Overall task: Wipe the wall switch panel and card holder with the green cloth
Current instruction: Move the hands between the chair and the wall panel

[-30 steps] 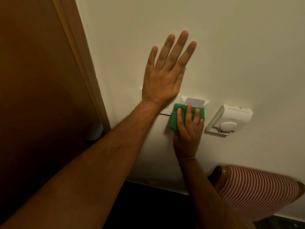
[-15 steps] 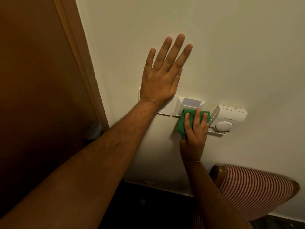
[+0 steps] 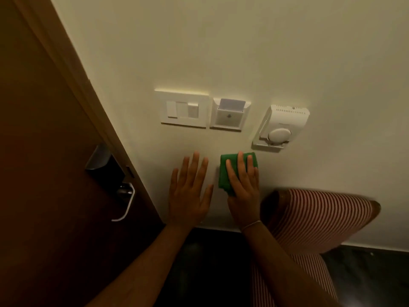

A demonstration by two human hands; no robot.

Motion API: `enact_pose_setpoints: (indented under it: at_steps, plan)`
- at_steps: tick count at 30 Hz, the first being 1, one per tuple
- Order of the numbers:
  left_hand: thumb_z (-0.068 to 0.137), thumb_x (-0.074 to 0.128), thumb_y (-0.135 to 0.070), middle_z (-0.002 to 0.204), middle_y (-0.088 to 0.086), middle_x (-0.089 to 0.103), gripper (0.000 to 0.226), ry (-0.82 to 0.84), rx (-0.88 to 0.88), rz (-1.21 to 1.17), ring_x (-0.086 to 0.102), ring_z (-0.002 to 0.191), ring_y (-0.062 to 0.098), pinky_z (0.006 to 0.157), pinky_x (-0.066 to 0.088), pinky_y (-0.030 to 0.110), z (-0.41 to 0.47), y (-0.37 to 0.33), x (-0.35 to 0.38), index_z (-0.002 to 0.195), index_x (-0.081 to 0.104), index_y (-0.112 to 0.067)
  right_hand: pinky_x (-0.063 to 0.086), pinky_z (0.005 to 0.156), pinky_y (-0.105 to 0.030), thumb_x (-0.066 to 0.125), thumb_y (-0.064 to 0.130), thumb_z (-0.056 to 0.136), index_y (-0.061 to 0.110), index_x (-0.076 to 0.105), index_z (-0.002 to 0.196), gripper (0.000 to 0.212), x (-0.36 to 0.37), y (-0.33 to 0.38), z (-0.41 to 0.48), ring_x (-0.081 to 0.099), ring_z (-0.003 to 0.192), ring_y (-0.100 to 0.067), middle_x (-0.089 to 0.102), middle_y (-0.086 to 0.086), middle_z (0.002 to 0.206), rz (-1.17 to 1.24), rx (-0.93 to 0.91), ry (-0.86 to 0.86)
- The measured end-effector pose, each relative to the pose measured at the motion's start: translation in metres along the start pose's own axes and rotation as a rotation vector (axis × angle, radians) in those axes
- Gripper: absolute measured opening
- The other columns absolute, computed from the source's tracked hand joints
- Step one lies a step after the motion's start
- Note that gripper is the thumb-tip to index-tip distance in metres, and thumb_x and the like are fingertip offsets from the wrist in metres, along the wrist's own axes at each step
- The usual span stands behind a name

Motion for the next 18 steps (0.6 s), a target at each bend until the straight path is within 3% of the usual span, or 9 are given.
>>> enact_pose_setpoints:
  at_steps: [2,6,9,12,15,18]
  plan:
    - [0.116,0.042,-0.047,0.189,0.011,0.025,0.073,0.088,-0.008,-0.013,0.021,0.175,0.032,0.143,0.004,0.046,-0.033,-0.008,0.018,0.182,0.024,-0.022,0.015,0.131,-0.054,0.056,0.017,0.095,0.018,0.029,0.161,0.072,0.001,-0.008,-0.035,0.012,0.161,-0.035,0.014,-0.007,0.173,0.011,0.002,0.072]
    - [0.116,0.042,-0.047,0.188,0.008,0.026,0.070,0.266,-0.017,-0.053,0.021,0.176,0.029,0.139,0.019,0.053,-0.091,-0.018,0.056,0.180,0.034,-0.018,0.006,0.133,-0.045,0.050,0.010,0.092,0.017,0.035,0.161,0.071,0.001,-0.034,-0.116,0.011,0.162,-0.032,0.017,-0.008,0.174,0.014,0.084,0.274]
    - [0.117,0.037,-0.049,0.190,0.005,0.015,0.072,0.439,-0.015,-0.002,0.004,0.178,0.021,0.141,0.010,0.048,-0.132,-0.021,0.086,0.181,0.024,-0.019,0.009,0.132,-0.046,0.059,0.001,0.079,0.013,0.042,0.158,0.081,0.003,-0.062,-0.187,0.011,0.162,-0.031,0.024,-0.011,0.171,0.016,0.174,0.439]
    - [0.119,0.029,-0.053,0.191,0.000,0.007,0.072,0.609,-0.009,0.017,-0.008,0.178,0.016,0.142,-0.003,0.040,-0.175,-0.025,0.112,0.182,0.015,-0.022,0.021,0.126,-0.059,0.082,-0.007,0.067,0.008,0.046,0.154,0.096,0.002,-0.094,-0.251,0.014,0.159,-0.035,0.030,-0.018,0.167,0.017,0.281,0.584]
    - [0.117,0.033,-0.053,0.190,-0.001,0.012,0.072,0.710,-0.039,-0.026,0.003,0.178,0.018,0.140,0.003,0.041,-0.218,-0.032,0.133,0.181,0.024,-0.022,0.033,0.113,-0.074,0.086,-0.013,0.058,0.001,0.051,0.149,0.099,0.000,-0.122,-0.307,0.024,0.154,-0.045,0.036,-0.024,0.161,0.036,0.377,0.729]
    - [0.115,0.034,-0.054,0.188,0.002,0.020,0.074,0.772,-0.037,-0.003,0.021,0.175,0.027,0.140,0.007,0.041,-0.253,-0.041,0.149,0.180,0.025,-0.022,0.033,0.115,-0.071,0.084,-0.015,0.067,0.001,0.052,0.148,0.089,0.002,-0.147,-0.354,0.026,0.150,-0.048,0.039,-0.023,0.160,0.027,0.458,0.819]
Point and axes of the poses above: each hand's wrist, its own z-axis towards the middle knuckle, its own x-axis out of the palm, y = z × x, the point moved 3 cm from there along z, towards the middle knuckle
